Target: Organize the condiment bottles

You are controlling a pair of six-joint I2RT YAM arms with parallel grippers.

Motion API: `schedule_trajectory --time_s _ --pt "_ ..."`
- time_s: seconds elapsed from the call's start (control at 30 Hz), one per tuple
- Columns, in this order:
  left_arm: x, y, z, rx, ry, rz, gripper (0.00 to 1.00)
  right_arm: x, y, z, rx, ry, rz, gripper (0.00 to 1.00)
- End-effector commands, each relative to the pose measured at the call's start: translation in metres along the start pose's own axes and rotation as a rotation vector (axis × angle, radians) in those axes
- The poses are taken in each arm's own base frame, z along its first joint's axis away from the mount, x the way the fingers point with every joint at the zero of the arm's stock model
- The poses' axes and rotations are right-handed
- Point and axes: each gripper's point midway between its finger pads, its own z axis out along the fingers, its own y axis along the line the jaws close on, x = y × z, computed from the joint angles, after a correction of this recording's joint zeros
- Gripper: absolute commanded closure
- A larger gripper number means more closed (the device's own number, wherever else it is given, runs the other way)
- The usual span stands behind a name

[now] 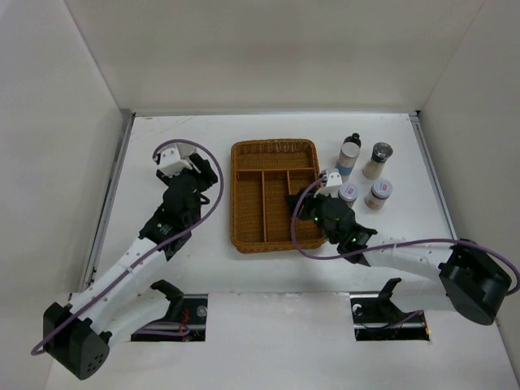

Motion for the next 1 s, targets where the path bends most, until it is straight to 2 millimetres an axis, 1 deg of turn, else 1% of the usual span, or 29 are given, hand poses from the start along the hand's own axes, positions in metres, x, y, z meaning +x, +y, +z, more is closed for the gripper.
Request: schedule_trajectory --time_s 0.0,0.1,0.2,0.23,0.3,0.4,0.5,0.57,0.67,0.77,0.87,0.9,0.97 --pt "-0.003 0.033 0.004 -0.134 0.022 0.021 0.4 -0.007 0.006 0.004 -0.02 -0.018 0.02 0.42" --pt "-0.005 0.051 0.007 -0.198 0.02 0.044 0.28 -0.004 0.008 0.006 -0.027 -0.004 0.013 0.4" --pt "0.004 0.07 0.018 -0.261 0.046 0.08 0.27 -0.003 0.01 0.008 -0.032 -0.001 0.01 0.38" --pt "0.007 0.073 0.022 -0.264 0.061 0.087 0.27 -0.001 0.01 0.009 -0.032 0.006 0.009 0.38" --pt "0.016 0.069 0.031 -0.23 0.096 0.094 0.27 0.0 0.011 0.01 -0.034 0.013 0.005 0.38" --pt "0.018 0.066 0.043 -0.194 0.111 0.076 0.27 0.0 0.012 0.01 -0.042 0.01 0.002 0.38" --pt "0.021 0.068 0.05 -0.198 0.124 0.078 0.28 0.002 0.013 0.01 -0.043 0.02 -0.001 0.38" --pt "0.024 0.072 0.054 -0.214 0.127 0.083 0.36 0.003 0.014 0.01 -0.046 0.022 -0.006 0.38" --pt "0.028 0.075 0.056 -0.227 0.136 0.088 0.43 0.005 0.013 0.011 -0.044 0.027 -0.005 0.38" --pt "0.031 0.081 0.056 -0.26 0.132 0.102 0.55 0.004 0.013 0.011 -0.041 0.025 -0.007 0.38" --pt "0.037 0.082 0.054 -0.267 0.144 0.131 0.75 0.006 0.013 0.011 -0.042 0.029 -0.007 0.38" --pt "0.035 0.082 0.052 -0.272 0.136 0.135 0.8 0.005 0.012 0.011 -0.04 0.028 -0.008 0.38" --pt "0.023 0.08 0.044 -0.281 0.099 0.141 0.85 0.005 0.012 0.01 -0.039 0.026 -0.006 0.37"
